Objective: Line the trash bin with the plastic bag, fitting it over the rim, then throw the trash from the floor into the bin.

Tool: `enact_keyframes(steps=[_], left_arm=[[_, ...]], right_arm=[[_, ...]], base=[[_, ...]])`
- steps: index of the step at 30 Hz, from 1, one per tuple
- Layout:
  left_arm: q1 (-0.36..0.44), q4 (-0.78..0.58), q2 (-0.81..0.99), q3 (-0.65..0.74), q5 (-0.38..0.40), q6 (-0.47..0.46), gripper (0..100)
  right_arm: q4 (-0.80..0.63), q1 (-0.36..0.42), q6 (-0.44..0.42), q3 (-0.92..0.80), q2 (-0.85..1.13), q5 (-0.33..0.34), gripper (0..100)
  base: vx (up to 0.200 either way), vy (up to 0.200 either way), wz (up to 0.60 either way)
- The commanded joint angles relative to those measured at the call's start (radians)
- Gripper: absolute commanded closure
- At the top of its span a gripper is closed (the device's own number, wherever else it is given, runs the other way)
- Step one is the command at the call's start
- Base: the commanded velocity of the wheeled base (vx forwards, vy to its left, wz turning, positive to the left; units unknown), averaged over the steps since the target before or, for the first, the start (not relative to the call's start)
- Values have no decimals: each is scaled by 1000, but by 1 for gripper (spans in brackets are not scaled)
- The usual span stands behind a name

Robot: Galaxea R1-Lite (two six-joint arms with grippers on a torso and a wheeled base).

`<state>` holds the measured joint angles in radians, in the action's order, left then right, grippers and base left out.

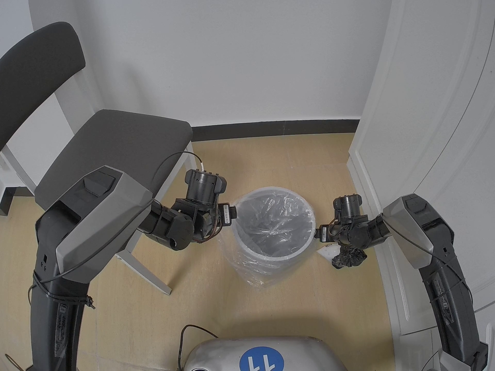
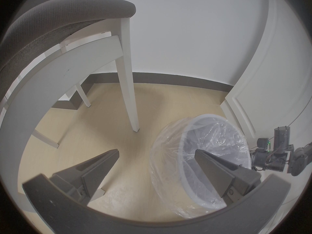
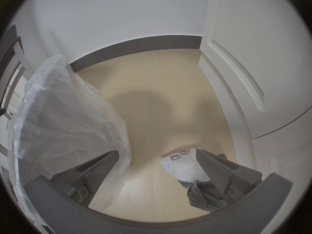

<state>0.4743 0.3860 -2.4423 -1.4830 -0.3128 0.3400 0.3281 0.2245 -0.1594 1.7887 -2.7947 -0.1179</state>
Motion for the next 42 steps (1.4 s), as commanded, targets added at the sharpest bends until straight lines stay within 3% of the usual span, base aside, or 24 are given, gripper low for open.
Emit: enact_keyframes(steps=[1, 8, 21, 24, 28, 37, 42], left_arm=[[3, 1, -1, 3, -2, 1, 0], [4, 1, -1, 4, -3, -1, 0], [43, 2, -47, 1, -3, 8, 0], [55, 16, -73, -3, -6, 8, 0], [78, 129, -156, -16, -8, 10, 0], [72, 139, -234, -94, -8, 16, 0], [72, 129, -296, -168, -83, 13, 0]], right_arm=[[-24, 26, -12, 34, -29, 3, 0], [-17, 30, -60, 32, -26, 1, 0], [-34, -17, -55, -89, 130, 15, 0], [-34, -20, -54, -98, 144, 20, 0], [-32, -30, -54, -104, 161, 23, 0], [-26, -31, -55, -101, 156, 23, 0], [-24, -33, -55, -103, 159, 23, 0]], base=[[0, 0, 0], [0, 0, 0], [0, 0, 0], [0, 0, 0], [0, 0, 0], [0, 0, 0], [0, 0, 0]])
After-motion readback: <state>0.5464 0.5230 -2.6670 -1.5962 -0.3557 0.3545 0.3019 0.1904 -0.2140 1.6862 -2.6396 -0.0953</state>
